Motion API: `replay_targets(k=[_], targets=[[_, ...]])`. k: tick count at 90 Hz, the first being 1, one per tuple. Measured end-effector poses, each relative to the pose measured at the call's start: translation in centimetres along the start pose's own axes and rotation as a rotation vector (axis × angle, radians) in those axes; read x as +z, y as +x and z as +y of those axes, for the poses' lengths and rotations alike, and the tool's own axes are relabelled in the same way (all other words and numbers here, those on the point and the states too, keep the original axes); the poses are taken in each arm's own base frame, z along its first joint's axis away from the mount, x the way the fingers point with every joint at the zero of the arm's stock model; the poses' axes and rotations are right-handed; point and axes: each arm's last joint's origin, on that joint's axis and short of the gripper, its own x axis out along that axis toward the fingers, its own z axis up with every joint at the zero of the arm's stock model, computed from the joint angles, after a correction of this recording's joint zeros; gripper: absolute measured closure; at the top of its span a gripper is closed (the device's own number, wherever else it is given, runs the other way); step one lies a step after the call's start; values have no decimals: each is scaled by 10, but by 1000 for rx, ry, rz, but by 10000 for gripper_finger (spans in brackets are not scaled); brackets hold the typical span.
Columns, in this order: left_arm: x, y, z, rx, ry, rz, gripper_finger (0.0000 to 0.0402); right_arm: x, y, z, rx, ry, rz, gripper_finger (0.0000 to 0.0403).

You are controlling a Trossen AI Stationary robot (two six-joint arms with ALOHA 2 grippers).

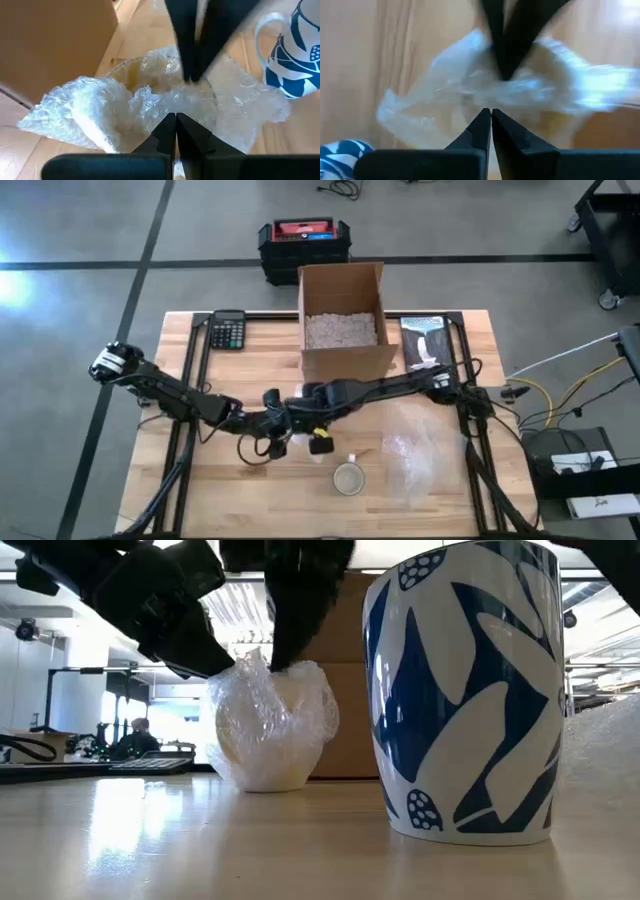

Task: Wrap mug
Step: Wrap the yellow mug in bubble wrap

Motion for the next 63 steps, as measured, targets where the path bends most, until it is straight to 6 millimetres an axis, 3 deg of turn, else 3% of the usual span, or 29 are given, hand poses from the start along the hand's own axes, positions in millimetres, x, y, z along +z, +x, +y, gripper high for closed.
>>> replay_targets(k=[13,39,63], targets=[[0,0,0,-3,-1,1,402,8,-10,-2,-13,-14,-93,400],[-7,-2,2,-1,21,61,402,6,33,-11,-15,-1,-4,400],[2,-25,7,-24,0,61,402,0,55,-24,-20,22,61,401]])
